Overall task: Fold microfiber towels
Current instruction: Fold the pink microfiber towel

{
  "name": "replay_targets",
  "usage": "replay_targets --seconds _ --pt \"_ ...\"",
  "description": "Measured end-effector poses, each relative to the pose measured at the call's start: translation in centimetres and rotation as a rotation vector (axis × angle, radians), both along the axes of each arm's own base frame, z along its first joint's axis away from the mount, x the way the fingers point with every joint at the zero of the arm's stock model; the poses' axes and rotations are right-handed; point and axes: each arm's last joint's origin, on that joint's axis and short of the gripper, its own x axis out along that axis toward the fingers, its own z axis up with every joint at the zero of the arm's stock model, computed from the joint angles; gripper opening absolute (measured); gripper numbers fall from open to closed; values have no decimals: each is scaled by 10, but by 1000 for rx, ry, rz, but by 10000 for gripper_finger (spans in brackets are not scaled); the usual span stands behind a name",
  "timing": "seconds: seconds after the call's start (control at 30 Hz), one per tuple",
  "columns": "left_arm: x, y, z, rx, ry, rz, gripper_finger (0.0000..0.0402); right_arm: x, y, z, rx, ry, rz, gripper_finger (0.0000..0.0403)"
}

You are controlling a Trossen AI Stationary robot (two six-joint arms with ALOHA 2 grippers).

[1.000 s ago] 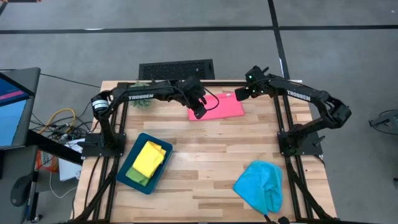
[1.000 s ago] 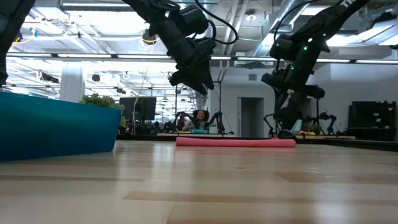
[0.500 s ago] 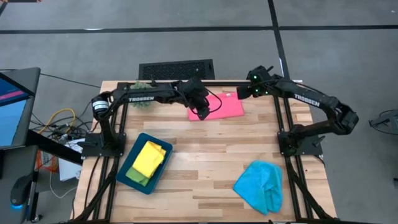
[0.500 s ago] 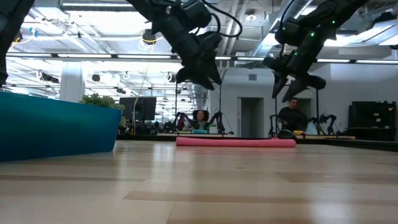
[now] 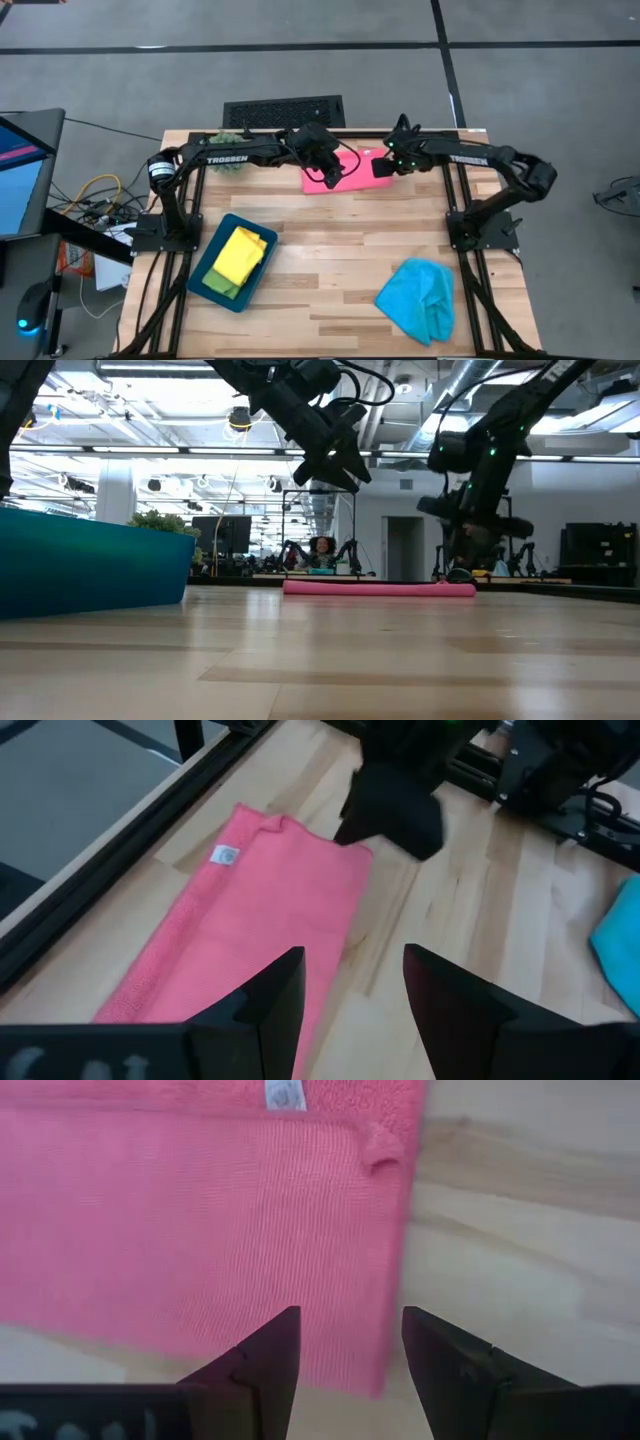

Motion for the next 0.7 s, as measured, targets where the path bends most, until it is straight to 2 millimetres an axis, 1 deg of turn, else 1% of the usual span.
replay_targets --seconds 0.07,0.23,0.33,0.4,0.47,0.63,0.7 --pt "0 1 0 7 3 -3 162 5 -4 -9 10 4 -6 200" --pt "-1 1 -1 31 24 9 162 9 -7 -33 68 67 -22 200" --pt "-2 1 -4 34 26 6 162 12 -6 -39 78 84 -15 198" --pt "-3 1 -13 34 27 5 162 12 -6 -40 79 86 -15 192" --pt "-6 0 -26 3 45 24 162 13 -5 -40 77 89 -11 179" --pt "-18 -5 -64 -64 82 56 162 11 -5 -40 74 103 -15 124" --pt "-22 -6 -74 -95 95 76 162 11 -5 -41 74 107 -11 103"
